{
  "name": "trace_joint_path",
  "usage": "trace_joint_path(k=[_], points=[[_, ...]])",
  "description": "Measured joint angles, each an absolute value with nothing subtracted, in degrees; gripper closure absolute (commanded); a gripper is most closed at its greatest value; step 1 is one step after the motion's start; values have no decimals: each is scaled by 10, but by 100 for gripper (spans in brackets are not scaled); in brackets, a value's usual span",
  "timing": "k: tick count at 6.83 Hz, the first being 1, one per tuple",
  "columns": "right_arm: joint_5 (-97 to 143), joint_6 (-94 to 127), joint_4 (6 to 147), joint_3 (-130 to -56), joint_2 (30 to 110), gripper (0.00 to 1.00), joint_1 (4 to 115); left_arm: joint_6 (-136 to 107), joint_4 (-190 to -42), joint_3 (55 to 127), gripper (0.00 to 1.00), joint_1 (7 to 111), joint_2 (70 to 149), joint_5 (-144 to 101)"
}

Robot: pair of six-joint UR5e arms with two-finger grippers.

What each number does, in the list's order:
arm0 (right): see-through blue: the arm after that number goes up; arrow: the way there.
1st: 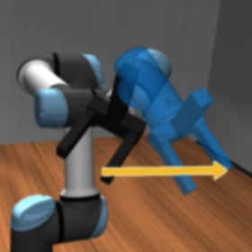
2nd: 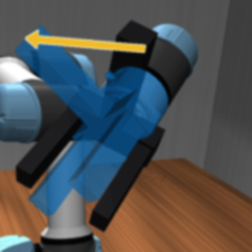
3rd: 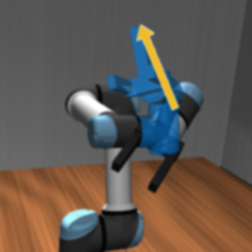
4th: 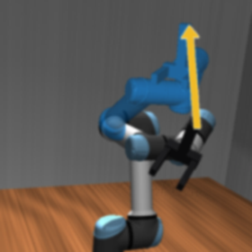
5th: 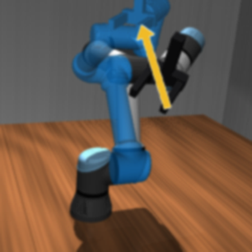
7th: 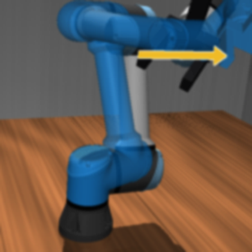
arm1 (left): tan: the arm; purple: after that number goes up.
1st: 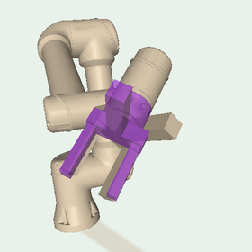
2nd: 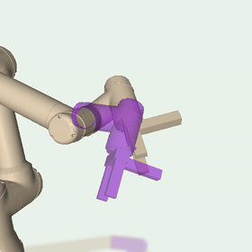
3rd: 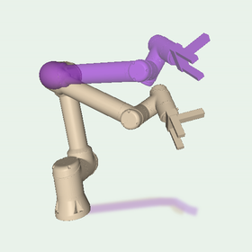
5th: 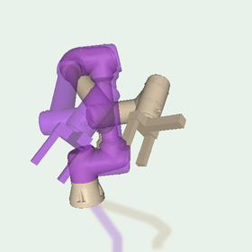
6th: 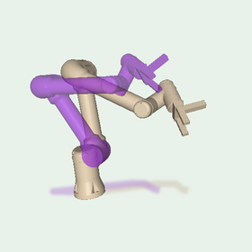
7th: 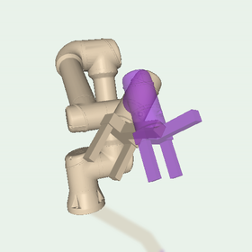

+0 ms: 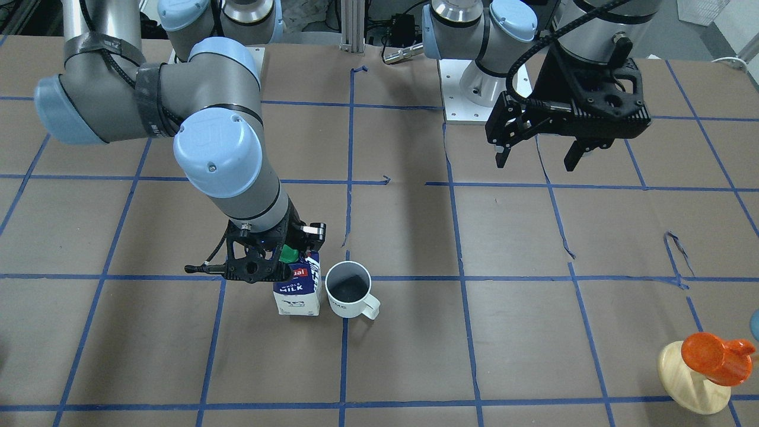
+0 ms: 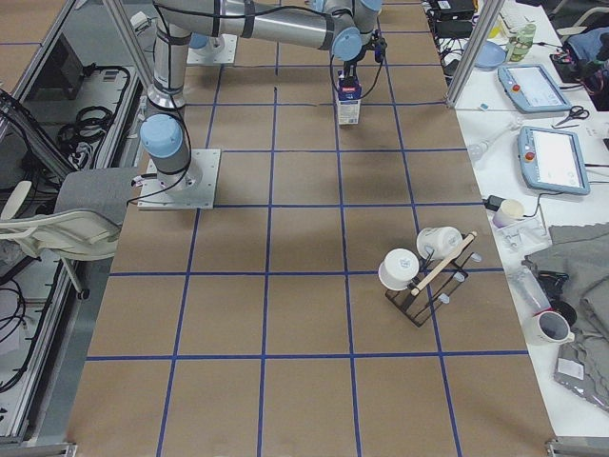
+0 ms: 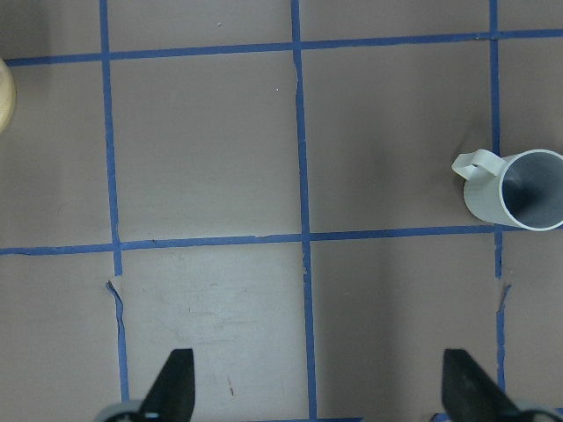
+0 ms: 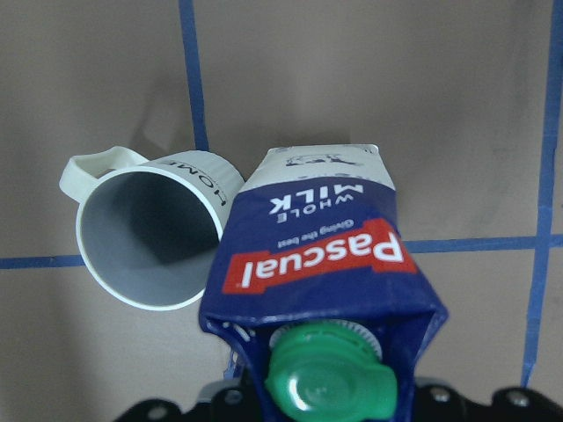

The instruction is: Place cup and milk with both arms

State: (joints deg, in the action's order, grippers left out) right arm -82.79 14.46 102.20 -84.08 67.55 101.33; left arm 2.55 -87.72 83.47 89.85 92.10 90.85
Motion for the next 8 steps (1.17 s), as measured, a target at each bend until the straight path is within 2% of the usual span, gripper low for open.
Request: trace_joint_path(k=[1,2,5,8], points=[[-830,143,1022,-841,672,27,1013,25,-877,835,0,899,921,909],[-834,143,1022,-841,671,2,1013,25,-877,835,0,899,921,909],[-844,142,1004,-829,701,0,1007,25,-877,835,0,899,921,909],[-852,132,932,-818,815,0,986,25,-877,835,0,899,921,909]])
